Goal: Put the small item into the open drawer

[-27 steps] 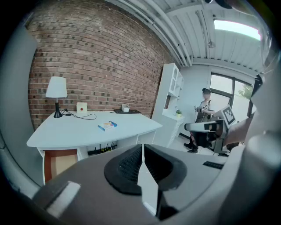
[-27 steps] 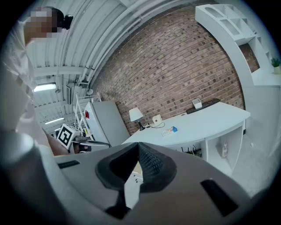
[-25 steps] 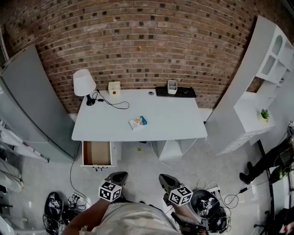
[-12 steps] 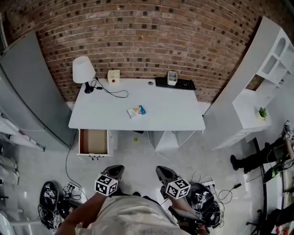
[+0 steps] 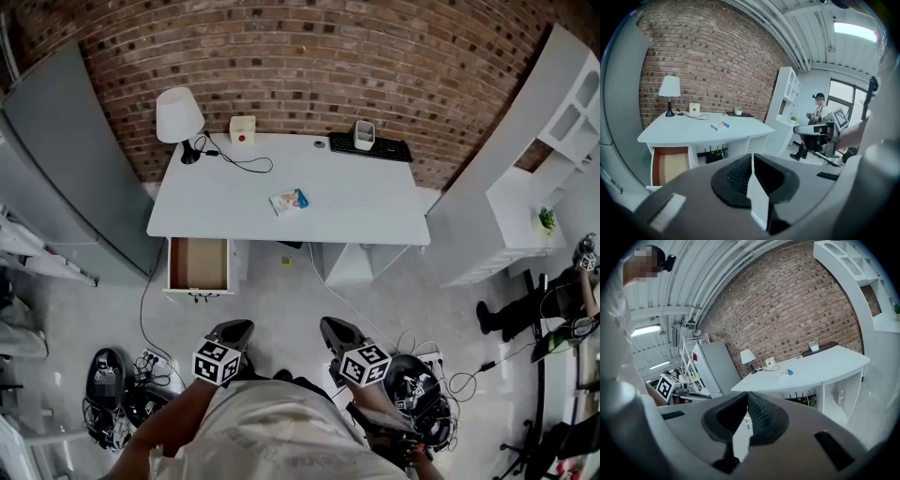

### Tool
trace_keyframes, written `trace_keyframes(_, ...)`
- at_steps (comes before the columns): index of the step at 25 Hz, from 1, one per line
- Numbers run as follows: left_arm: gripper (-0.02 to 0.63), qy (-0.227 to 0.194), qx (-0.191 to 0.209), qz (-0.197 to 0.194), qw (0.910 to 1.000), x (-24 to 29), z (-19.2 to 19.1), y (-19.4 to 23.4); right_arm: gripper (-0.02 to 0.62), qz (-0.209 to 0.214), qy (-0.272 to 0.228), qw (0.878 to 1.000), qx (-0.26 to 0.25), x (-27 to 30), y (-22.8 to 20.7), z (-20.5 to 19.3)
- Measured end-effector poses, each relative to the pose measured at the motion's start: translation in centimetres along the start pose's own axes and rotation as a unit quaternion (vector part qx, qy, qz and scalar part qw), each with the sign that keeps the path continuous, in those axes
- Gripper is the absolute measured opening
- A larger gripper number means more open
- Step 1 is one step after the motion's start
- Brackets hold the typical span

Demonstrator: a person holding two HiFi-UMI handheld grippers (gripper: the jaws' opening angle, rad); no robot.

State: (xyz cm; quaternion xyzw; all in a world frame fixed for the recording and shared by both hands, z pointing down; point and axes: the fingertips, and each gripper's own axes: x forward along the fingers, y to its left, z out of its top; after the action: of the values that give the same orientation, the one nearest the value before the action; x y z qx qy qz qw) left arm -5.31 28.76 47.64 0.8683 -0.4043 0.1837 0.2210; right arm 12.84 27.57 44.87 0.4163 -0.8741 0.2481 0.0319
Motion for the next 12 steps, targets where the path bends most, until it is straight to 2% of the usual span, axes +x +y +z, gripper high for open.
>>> trace_keyframes(12,0.018,0.004,0.0,-0.001,1.0,-0.42,-0.02,1.02,0.006,-0.007,0.009,1.0,0.005,0.82,0.33,-0.69)
